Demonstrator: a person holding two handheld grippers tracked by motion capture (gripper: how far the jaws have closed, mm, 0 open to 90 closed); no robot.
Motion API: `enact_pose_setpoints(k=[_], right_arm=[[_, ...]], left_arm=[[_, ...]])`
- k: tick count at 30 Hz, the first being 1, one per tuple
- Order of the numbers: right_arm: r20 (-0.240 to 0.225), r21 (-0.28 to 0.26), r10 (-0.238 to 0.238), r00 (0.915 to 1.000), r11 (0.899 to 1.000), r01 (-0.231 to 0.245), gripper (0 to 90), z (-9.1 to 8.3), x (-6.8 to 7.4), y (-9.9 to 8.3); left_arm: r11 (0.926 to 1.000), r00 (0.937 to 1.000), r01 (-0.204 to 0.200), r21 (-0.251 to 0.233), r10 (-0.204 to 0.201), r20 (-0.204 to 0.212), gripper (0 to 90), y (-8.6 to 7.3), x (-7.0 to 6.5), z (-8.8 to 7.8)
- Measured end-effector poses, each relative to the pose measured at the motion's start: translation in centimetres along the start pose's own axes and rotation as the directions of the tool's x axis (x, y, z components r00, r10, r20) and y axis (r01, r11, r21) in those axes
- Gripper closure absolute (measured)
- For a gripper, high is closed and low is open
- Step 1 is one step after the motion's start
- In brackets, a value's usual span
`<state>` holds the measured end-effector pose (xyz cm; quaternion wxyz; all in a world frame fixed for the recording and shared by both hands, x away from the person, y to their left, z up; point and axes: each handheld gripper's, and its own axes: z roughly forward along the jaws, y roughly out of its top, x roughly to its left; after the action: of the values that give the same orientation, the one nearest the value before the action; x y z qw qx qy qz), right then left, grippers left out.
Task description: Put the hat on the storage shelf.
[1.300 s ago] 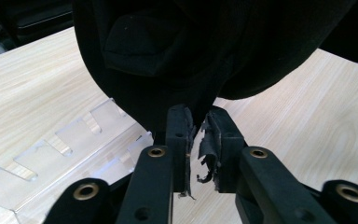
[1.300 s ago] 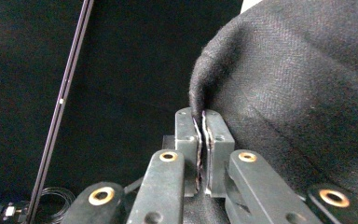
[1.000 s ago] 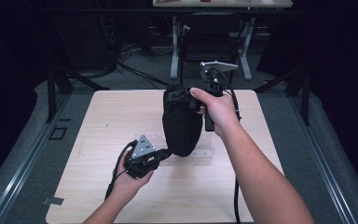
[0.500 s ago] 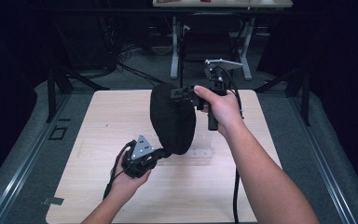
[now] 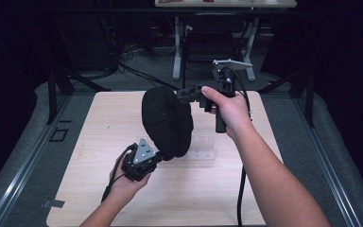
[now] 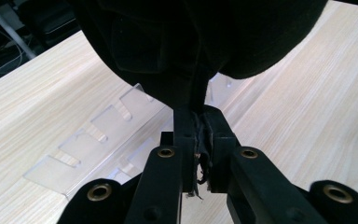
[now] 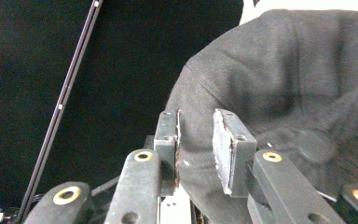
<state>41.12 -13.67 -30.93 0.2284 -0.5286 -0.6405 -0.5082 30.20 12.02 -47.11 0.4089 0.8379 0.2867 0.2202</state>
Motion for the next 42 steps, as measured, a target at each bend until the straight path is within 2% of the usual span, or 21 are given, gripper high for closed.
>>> enact_pose_setpoints(k=[11, 17, 21, 26, 32, 34, 36, 42], right_arm=[[0.009, -0.009, -0.003, 1.0, 1.0, 0.003, 70.8, -0.4, -0.2, 0.0], [0.012, -0.018, -0.002, 0.9999, 1.0, 0.002, 70.0, -0.7, -0.3, 0.0], [0.016, -0.023, 0.001, 0.9999, 1.0, -0.001, 69.3, -1.0, -0.5, 0.1], [0.018, -0.027, 0.0, 0.9998, 1.0, 0.0, 69.0, -1.2, -0.5, 0.0], [0.022, -0.029, -0.001, 0.9998, 1.0, 0.002, 68.7, -1.4, -0.6, 0.0], [0.02, -0.029, -0.003, 0.9998, 1.0, 0.004, 68.6, -1.5, -0.6, 0.0], [0.02, -0.032, -0.003, 0.9998, 0.999, 0.003, 68.6, -1.6, -0.7, 0.0], [0.023, -0.039, 0.0, 0.9997, 0.999, 0.0, 68.4, -1.8, -0.8, 0.0]], left_arm=[[0.9996, 0.9999, 0.013, 0.026, -0.013, 0.002, 85.9, -0.6, 0.5, 0.3], [0.9974, 0.9988, 0.049, 0.053, -0.048, -0.01, 85.4, -1.8, 1.2, 0.8], [0.9968, 0.9988, 0.047, 0.065, -0.046, -0.015, 85.1, -2.5, 1.4, 0.8], [0.9968, 0.9982, 0.059, 0.054, -0.059, -0.012, 84.8, -3.2, 1.3, 0.8], [0.9973, 0.9983, 0.057, 0.046, -0.056, -0.016, 83.2, -3.3, 1.1, 0.8], [0.9969, 0.9974, 0.069, 0.037, -0.069, -0.02, 80.2, -3.3, 1.1, 0.7], [0.9959, 0.9959, 0.088, 0.022, -0.088, -0.022, 73.6, -3.3, 1.2, 0.6], [0.9931, 0.9929, 0.117, 0.007, -0.117, -0.023, 64.1, -3.3, 1.4, 0.2]])
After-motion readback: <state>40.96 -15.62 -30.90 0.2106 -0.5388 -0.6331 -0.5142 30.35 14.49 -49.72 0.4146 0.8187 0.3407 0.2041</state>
